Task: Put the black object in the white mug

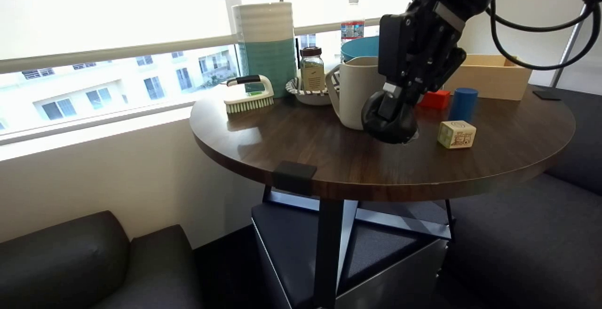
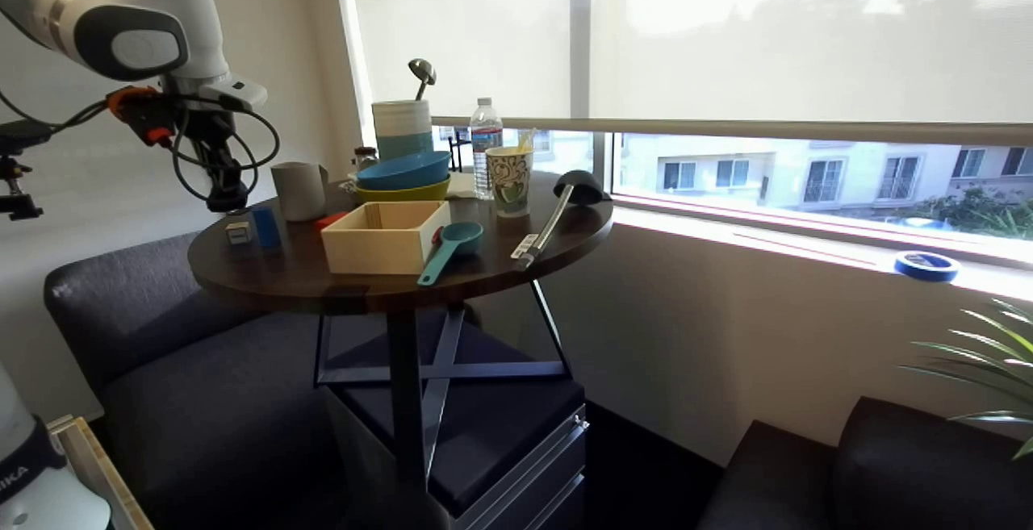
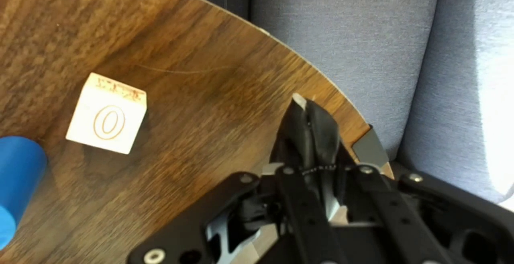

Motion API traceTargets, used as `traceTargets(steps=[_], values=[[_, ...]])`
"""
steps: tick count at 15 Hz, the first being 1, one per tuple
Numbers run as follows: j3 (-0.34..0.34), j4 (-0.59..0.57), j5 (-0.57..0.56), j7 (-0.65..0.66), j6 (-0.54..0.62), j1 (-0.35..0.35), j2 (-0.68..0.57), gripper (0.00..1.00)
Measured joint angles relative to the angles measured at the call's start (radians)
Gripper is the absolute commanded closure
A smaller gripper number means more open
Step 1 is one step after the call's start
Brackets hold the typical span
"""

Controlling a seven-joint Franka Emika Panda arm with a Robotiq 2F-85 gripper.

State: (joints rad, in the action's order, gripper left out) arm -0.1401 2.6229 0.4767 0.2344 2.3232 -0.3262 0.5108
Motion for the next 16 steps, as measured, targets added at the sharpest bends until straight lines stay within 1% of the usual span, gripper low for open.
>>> traceTargets(steps=[3,6,11,15,16], values=[[-0.015,-0.028,-0.022,0.003,-0.059,0.006,0.044,0.94],[-0.045,-0.062,-0.091,0.01,-0.059,0.041,0.076,0.94],[-0.067,-0.119,-0.194,0.011,-0.039,0.103,0.094,0.94],[-0.071,-0.14,-0.27,0.01,0.018,0.158,0.09,0.94],[-0.071,-0.14,-0.285,0.01,0.035,0.17,0.086,0.52]])
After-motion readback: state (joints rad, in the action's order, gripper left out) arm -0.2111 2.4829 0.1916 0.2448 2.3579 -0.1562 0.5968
